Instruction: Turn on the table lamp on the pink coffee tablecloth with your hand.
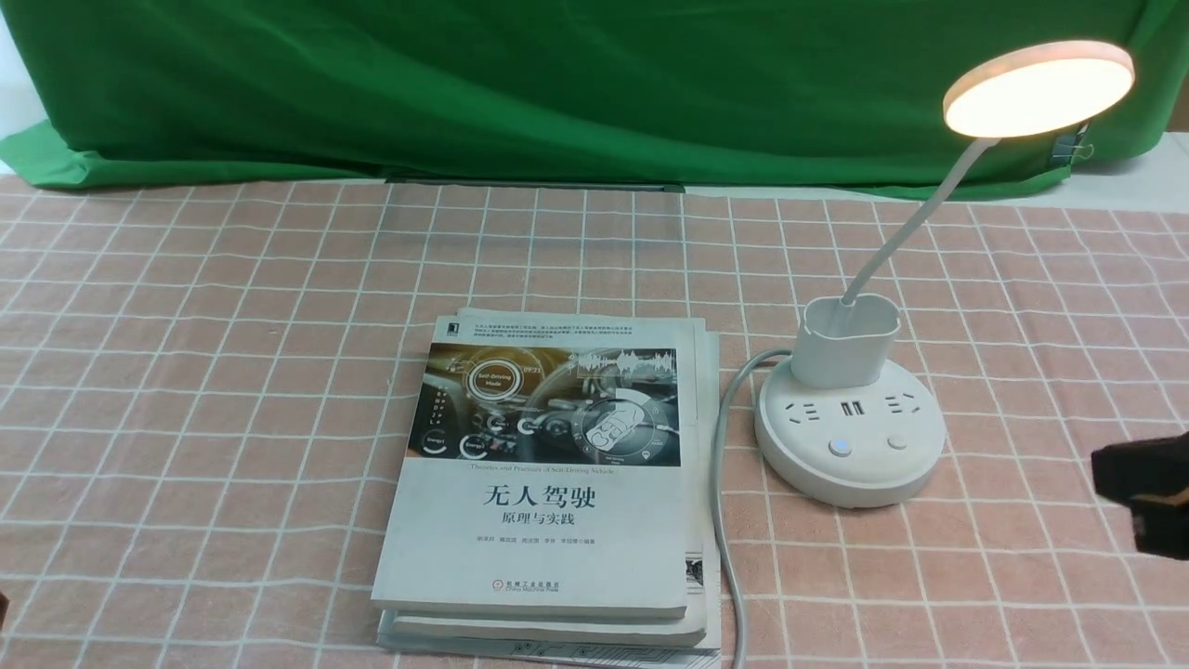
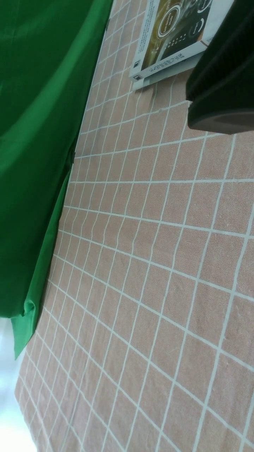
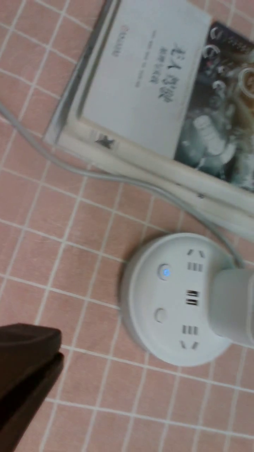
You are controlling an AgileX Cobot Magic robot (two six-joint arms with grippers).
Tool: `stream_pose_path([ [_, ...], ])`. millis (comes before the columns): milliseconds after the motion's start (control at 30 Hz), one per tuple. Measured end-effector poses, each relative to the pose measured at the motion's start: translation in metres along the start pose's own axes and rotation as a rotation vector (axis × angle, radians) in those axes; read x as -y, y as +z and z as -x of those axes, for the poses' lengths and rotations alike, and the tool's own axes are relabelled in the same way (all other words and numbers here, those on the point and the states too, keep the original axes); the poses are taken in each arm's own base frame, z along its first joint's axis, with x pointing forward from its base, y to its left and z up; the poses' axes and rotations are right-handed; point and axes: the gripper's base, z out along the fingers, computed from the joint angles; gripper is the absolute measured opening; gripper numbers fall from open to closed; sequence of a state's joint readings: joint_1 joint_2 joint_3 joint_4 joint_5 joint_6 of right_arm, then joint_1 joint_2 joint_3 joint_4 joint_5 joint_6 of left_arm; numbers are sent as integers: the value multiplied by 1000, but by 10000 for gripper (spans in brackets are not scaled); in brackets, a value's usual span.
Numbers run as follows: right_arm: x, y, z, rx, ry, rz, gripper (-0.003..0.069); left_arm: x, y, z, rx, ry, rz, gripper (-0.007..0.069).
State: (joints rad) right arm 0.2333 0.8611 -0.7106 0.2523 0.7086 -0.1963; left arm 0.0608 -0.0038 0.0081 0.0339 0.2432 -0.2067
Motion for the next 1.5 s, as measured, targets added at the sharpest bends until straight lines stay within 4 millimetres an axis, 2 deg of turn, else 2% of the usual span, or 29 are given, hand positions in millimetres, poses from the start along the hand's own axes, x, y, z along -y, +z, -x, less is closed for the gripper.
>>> stream_pose_path([
  [167,0,-6,4,77,-14,-13,71,0,0,0,0,0,0,19],
  [267,1,-17,3,167,-46,-44,59,0,0,0,0,0,0,19],
  [400,6,-30,-16,314,-87,-109,27,0,0,0,0,0,0,19],
  [500,10,-33,-61,482,-124,-186,26,0,0,0,0,0,0,19],
  [567,12,-29,-75,514,-123,-203,26,0,0,0,0,0,0,19],
  [600,15,-19,-100,552,-118,-229,26,0,0,0,0,1,0,19],
  [633,17,-14,-113,574,-117,-244,26,0,0,0,0,1,0,19],
  [667,17,-15,-112,589,-118,-248,26,0,0,0,0,1,0,19],
  [733,20,-1,-143,613,-111,-272,26,0,0,0,0,-2,0,19],
  [933,18,-1,-157,606,-124,-268,26,0,0,0,1,-1,0,19],
  [1500,18,0,-158,591,-97,-264,37,0,0,0,0,1,0,19],
])
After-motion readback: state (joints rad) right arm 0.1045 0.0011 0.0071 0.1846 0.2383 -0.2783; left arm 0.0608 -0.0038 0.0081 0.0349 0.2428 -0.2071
